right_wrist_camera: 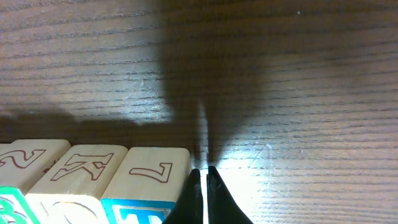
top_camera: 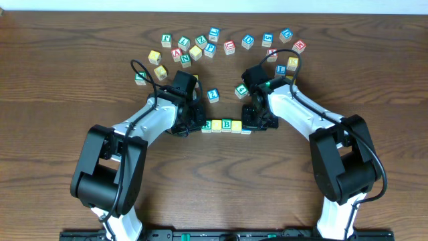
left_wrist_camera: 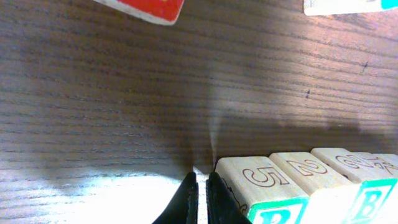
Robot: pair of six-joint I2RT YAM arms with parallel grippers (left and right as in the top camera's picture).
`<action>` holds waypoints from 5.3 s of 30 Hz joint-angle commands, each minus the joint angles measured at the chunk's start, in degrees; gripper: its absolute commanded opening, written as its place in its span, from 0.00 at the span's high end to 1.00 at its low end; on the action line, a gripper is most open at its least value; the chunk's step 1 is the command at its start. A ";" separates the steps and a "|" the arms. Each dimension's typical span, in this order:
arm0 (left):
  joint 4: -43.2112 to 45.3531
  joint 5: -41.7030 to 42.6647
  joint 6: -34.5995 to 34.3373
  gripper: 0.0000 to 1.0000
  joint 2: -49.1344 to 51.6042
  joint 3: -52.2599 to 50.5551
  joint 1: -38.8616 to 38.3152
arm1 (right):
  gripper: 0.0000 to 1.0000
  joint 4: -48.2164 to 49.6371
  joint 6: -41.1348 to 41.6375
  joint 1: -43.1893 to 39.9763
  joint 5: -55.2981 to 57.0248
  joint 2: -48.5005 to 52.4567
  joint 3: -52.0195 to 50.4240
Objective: Spell out ROBOT
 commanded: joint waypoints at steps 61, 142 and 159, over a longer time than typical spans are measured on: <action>-3.39 -1.90 1.75 0.91 0.31 0.96 5.57 | 0.92 -0.96 0.04 -2.21 0.04 0.57 -0.24; -16.20 -16.65 3.13 0.02 -33.44 1.75 21.99 | 0.01 0.07 -4.33 -19.67 5.70 -82.58 -37.88; -16.20 -16.65 3.13 0.02 -33.44 1.75 21.99 | 0.01 28.76 -16.00 -27.67 -2.01 -108.26 -63.73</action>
